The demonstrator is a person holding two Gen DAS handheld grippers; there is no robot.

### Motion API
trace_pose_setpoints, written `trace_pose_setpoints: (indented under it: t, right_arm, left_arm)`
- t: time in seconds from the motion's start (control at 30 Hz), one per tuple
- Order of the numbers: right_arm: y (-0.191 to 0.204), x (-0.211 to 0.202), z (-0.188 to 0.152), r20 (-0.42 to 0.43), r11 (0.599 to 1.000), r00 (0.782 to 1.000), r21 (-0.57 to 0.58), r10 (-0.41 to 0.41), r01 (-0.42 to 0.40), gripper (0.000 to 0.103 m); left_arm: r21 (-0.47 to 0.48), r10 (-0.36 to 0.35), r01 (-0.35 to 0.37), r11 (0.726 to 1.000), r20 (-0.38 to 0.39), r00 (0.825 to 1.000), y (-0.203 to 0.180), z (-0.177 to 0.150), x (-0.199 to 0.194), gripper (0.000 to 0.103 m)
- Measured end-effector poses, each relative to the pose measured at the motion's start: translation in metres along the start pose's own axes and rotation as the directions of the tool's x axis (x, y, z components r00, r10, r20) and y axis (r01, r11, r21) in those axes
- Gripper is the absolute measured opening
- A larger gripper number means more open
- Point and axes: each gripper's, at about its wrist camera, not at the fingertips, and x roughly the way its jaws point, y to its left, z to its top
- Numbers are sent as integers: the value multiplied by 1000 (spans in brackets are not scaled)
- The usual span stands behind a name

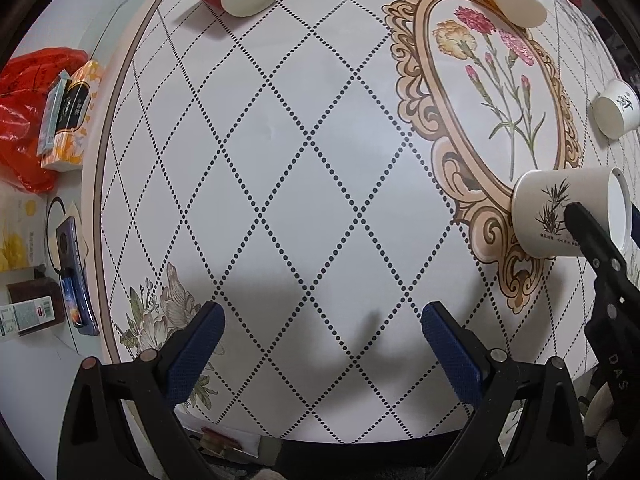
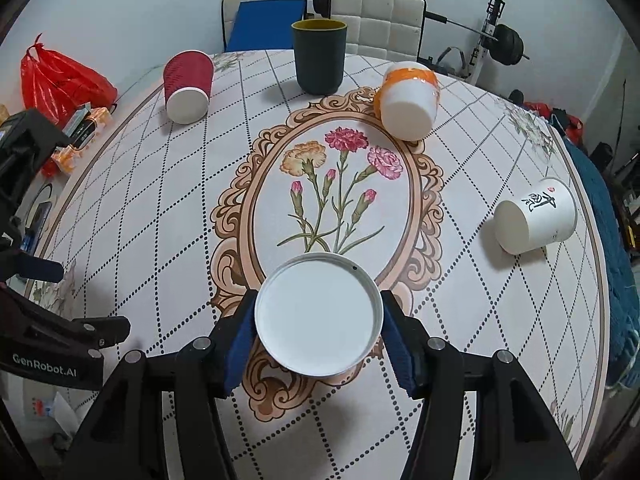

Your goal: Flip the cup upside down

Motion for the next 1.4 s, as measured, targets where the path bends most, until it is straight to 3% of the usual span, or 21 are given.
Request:
trace_pose_setpoints:
  t: [0.07,0.13,0.17,0.33,0.6,0.8,1.1,1.4]
  right_arm:
    - [-1,0,1,-37,1000,999,11,-1,2,67]
    - [-7,-7,2,-67,999,998,51,-13,17,89]
    - [-10,-12,1,-72,997,997,71,-18,23,92]
    - [-22,-51,-11,-132,978,983,145,-130,149,96]
    - [-39,-115,-37,-193,934,964,270,-185,233,97]
    - [-45,-173,-47,-133,921,966,300,-219,250,97]
    - [-37,-292,-58,-10,936,976,281,-218,212,97]
    - [-32,-387,-67,107,944,970,272,-221,185,97]
  left_arm:
    - [1,-43,43,999,44,998,-3,-1,-8,101]
    - [16,-55,54,998,69,996,-4,-5,-19,101]
    - [22,-64,62,998,81,995,-7,-6,-25,101]
    - [42,-100,95,995,139,985,-14,-21,-55,101]
    - [51,-141,133,990,240,961,-23,-49,-115,101]
    - [42,-120,112,993,329,937,-28,-77,-161,101]
    - [13,-110,118,993,477,872,-33,-147,-256,101]
    - [-8,-107,133,991,541,834,-35,-192,-309,101]
